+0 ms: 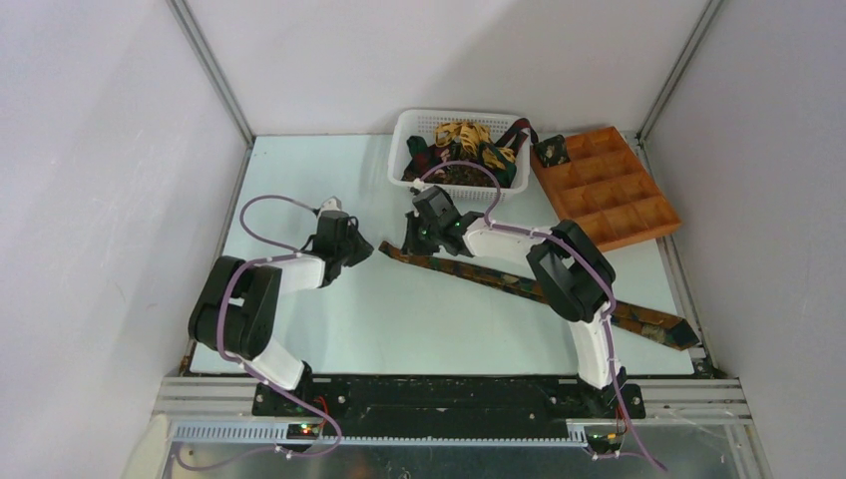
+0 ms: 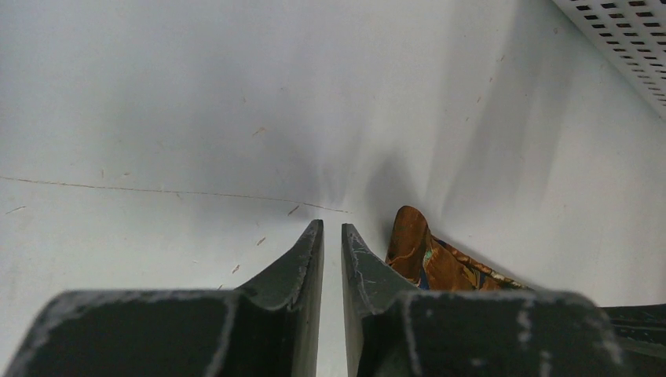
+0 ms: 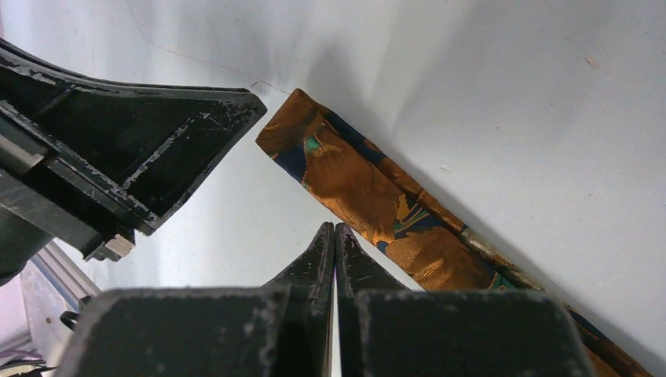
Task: Roll the ties
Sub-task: Roll the tie at the center of the board.
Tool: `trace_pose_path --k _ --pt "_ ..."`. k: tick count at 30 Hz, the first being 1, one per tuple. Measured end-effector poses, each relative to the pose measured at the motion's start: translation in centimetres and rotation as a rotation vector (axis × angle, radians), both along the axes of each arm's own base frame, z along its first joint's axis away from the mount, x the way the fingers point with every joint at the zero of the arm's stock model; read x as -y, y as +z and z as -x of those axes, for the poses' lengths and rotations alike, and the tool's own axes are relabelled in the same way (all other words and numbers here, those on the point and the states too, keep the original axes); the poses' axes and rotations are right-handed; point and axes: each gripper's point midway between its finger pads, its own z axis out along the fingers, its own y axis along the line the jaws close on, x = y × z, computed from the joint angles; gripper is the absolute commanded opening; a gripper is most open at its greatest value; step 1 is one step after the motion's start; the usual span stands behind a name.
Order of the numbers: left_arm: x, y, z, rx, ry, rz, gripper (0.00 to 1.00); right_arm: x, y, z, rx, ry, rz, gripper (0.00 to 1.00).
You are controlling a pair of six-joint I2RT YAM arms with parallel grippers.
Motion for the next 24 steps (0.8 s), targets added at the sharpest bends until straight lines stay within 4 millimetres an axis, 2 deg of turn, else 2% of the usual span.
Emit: trace_pose_path --k 14,24 --pt "1.2 0.0 -0.3 0.005 -0.045 0.041 0.15 0.5 -2.9 0.1 -0.045 -0.018 0.04 0.0" --pt "2.4 0.7 -0.6 0.034 -0.091 0.079 0.15 0.6 -3.2 -0.1 -0.058 -0.03 0.036 0.0"
